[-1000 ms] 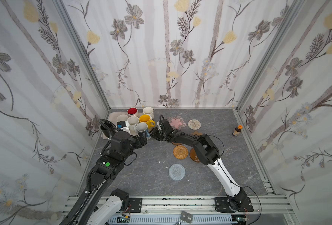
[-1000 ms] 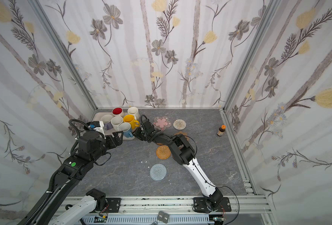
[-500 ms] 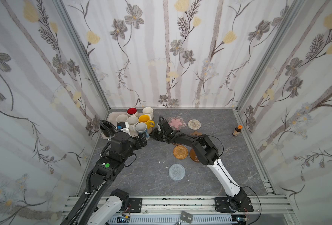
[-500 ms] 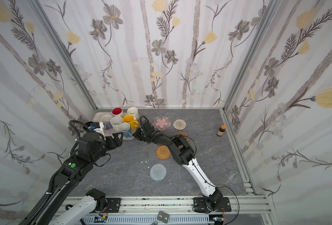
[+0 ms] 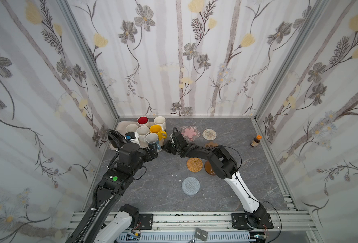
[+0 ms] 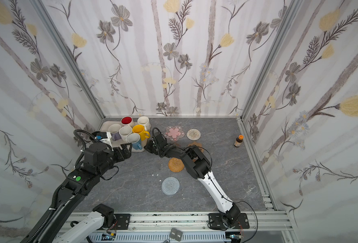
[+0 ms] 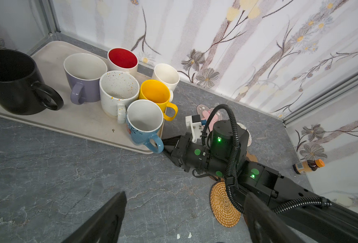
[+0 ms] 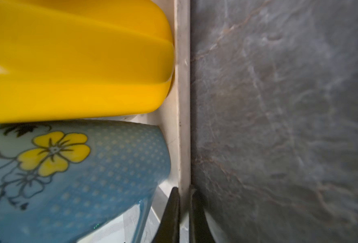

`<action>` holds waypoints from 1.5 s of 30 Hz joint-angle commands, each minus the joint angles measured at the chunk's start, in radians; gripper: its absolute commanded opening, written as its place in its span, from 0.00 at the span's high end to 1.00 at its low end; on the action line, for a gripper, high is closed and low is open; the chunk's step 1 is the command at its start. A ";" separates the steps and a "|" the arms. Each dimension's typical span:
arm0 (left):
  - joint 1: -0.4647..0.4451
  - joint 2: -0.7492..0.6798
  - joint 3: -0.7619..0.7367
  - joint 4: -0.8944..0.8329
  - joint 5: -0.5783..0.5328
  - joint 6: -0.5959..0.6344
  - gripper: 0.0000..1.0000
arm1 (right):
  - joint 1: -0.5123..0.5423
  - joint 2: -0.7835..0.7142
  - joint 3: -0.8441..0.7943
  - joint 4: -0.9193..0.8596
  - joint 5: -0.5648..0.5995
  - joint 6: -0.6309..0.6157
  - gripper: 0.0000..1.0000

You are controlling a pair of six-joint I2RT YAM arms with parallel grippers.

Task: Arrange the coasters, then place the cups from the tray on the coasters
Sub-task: 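Close the right gripper on the blue flowered mug's rim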

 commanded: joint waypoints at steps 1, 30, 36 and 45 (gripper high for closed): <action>0.003 -0.001 0.002 -0.001 -0.024 0.007 0.10 | 0.004 -0.040 -0.039 0.075 -0.039 -0.001 0.98; 0.009 -0.017 -0.040 0.001 -0.044 -0.012 0.09 | 0.035 -0.281 -0.460 0.228 -0.026 -0.057 1.00; 0.010 -0.017 -0.043 0.003 -0.058 -0.012 0.09 | 0.070 -0.331 -0.548 0.252 -0.028 -0.071 1.00; 0.012 -0.009 -0.043 0.011 -0.062 -0.012 0.08 | 0.092 -0.389 -0.658 0.291 -0.026 -0.077 1.00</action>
